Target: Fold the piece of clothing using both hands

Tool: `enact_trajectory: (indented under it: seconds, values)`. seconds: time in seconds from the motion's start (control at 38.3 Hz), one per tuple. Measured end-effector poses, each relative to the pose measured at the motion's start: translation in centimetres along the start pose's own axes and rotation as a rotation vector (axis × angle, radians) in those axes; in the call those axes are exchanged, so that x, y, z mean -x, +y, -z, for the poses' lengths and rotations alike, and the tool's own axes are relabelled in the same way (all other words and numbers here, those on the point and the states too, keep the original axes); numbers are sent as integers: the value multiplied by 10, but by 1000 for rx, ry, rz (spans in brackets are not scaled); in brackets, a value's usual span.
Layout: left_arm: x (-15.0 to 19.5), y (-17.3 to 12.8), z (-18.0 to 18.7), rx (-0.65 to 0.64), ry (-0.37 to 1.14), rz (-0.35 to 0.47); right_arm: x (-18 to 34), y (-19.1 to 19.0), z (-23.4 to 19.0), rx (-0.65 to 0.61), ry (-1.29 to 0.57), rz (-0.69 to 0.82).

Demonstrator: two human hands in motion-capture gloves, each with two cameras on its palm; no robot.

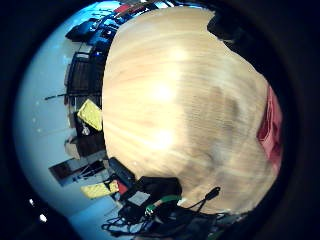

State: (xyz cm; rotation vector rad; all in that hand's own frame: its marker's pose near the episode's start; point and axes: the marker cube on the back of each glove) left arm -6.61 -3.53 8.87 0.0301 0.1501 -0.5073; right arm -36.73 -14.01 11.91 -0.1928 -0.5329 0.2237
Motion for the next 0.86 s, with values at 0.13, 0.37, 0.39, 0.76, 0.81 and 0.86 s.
enact_trajectory:
  seconds: [0.13,0.37,0.39,0.76,0.81,0.86]
  values:
    - [8,-7,2,-71,17,-13,8,12,7,164,-322,128]
    - [5,1,8,-32,31,-3,-19,16,101,-119,-393,404]
    - [5,1,10,-48,22,4,-24,15,112,-164,-375,440]
    - [-14,20,51,-89,-30,-71,-139,-6,208,-405,-216,313]
    - [-19,21,60,-125,-24,-100,-151,-14,210,-367,-216,244]
    - [-21,19,66,-169,-28,-111,-153,-9,214,-384,-215,243]
